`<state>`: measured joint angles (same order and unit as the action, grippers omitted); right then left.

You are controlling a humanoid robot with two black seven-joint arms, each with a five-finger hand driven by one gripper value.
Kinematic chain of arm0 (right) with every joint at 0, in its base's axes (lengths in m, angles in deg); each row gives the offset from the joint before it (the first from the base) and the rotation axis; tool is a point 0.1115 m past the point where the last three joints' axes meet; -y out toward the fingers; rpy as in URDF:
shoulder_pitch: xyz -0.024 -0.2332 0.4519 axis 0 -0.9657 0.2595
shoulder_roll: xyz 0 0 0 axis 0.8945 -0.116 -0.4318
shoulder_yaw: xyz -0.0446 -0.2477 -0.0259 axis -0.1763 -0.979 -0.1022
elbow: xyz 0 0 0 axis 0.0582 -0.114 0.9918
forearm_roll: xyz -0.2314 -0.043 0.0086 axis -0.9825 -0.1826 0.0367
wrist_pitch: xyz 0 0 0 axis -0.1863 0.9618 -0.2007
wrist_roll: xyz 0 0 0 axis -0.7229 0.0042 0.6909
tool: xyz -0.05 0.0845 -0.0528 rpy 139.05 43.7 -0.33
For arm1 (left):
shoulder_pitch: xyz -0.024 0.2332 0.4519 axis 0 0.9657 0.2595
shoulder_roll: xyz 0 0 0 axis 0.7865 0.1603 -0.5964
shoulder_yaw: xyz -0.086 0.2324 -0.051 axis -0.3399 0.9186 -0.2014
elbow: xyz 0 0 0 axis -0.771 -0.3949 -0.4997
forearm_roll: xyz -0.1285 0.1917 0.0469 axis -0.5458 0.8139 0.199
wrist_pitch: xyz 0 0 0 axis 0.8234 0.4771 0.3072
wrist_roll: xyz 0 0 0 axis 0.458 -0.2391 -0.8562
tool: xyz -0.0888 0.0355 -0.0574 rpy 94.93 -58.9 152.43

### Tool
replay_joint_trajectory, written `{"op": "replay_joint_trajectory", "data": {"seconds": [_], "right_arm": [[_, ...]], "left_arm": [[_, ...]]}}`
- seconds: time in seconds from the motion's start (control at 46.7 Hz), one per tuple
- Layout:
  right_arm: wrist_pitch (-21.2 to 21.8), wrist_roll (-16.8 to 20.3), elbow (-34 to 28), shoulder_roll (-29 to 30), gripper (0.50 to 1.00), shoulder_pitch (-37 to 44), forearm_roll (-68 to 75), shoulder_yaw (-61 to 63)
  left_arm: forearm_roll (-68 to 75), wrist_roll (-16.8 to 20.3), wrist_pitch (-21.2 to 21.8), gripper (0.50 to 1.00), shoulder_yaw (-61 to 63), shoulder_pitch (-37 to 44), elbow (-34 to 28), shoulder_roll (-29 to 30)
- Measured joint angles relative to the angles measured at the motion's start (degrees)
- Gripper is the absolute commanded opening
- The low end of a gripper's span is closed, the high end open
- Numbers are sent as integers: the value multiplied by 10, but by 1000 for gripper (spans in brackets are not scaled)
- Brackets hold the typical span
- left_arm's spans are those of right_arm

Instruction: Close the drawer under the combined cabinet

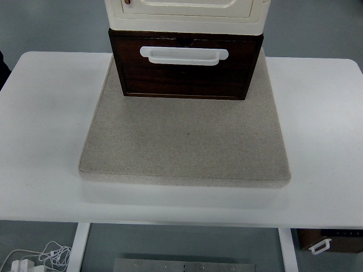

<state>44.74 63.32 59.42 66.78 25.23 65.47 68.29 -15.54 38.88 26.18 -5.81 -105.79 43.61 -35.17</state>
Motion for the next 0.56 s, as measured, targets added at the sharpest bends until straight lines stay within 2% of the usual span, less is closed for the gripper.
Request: {"op": "replay_joint_trajectory", "data": {"seconds": [0.257, 0.557], "right_arm": [[0, 1, 0, 0, 952, 0, 0, 4], [-1, 1, 0, 0, 952, 0, 0, 4]], "left_arm": [[6, 15, 6, 1000, 21, 51, -1, -54], [6, 24, 4, 1000, 83, 73, -10, -104]]}}
